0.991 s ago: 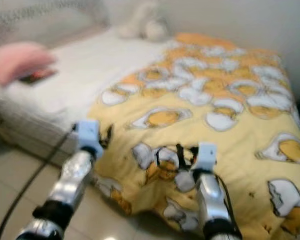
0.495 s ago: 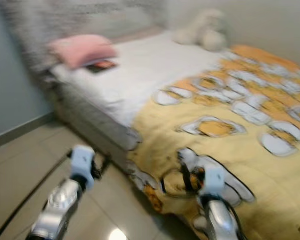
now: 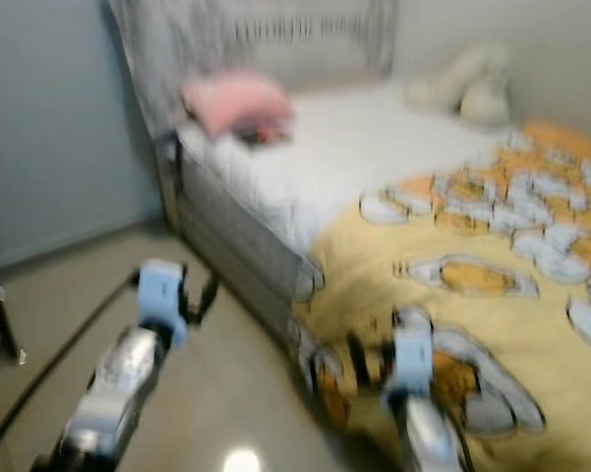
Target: Clean up the room
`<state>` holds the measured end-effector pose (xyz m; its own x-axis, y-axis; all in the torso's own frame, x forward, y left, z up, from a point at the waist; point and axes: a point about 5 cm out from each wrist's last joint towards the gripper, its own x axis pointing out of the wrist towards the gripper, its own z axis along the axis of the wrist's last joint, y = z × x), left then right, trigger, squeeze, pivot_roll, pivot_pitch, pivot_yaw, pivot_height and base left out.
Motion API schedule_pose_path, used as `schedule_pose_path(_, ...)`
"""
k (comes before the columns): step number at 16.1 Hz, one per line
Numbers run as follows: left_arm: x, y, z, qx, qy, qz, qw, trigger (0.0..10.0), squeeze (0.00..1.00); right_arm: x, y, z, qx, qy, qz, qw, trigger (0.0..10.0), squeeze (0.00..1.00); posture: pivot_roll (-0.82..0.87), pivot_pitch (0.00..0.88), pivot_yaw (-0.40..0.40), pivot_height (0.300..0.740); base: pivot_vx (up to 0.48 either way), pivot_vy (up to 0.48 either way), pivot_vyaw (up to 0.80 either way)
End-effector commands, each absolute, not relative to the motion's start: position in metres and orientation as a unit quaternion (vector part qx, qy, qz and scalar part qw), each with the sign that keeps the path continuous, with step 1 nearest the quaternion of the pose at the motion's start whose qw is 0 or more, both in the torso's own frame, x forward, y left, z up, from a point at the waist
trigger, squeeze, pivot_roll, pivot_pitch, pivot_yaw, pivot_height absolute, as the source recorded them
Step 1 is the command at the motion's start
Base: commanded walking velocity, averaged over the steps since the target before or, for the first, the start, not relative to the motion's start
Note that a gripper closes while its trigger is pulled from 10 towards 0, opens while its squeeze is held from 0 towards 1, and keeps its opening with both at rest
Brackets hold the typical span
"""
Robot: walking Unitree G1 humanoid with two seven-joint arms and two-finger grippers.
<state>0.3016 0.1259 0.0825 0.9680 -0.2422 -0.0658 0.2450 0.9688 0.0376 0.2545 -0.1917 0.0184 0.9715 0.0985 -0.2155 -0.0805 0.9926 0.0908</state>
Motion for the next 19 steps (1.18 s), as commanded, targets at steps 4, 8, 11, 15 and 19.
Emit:
schedule_pose_path(4,0.303,0.127,0.081,0.021,0.036,-0.103,0.994,10.0,0.00,0.261,-0.193,0.024,0.050,0.106,0.035,0.993,10.0,0.00,0.13,0.000,-0.028,0.740,0.480,0.000,0.63)
schedule_pose_path(8,0.310,0.128,0.085,0.016,0.033,-0.089,0.995,10.0,0.00,0.270,-0.193,0.027,0.049,0.100,0.032,0.993,10.0,0.00,0.13,0.000,-0.025,0.740,0.480,0.000,0.62)
schedule_pose_path(11,0.312,0.129,0.082,0.018,0.040,-0.085,0.995,10.0,0.00,0.273,-0.197,0.030,0.042,0.097,0.029,0.994,10.0,0.00,0.13,0.000,-0.022,0.740,0.480,0.000,0.62)
schedule_pose_path(15,0.314,0.127,0.082,0.019,0.042,-0.087,0.995,10.0,0.00,0.275,-0.196,0.030,0.040,0.096,0.026,0.994,10.0,0.00,0.12,0.000,-0.015,0.740,0.480,0.000,0.61)
schedule_pose_path(19,0.315,0.130,0.082,0.022,0.042,-0.084,0.995,10.0,0.00,0.274,-0.195,0.028,0.039,0.097,0.026,0.994,10.0,0.00,0.12,0.000,-0.012,0.740,0.480,0.000,0.60)
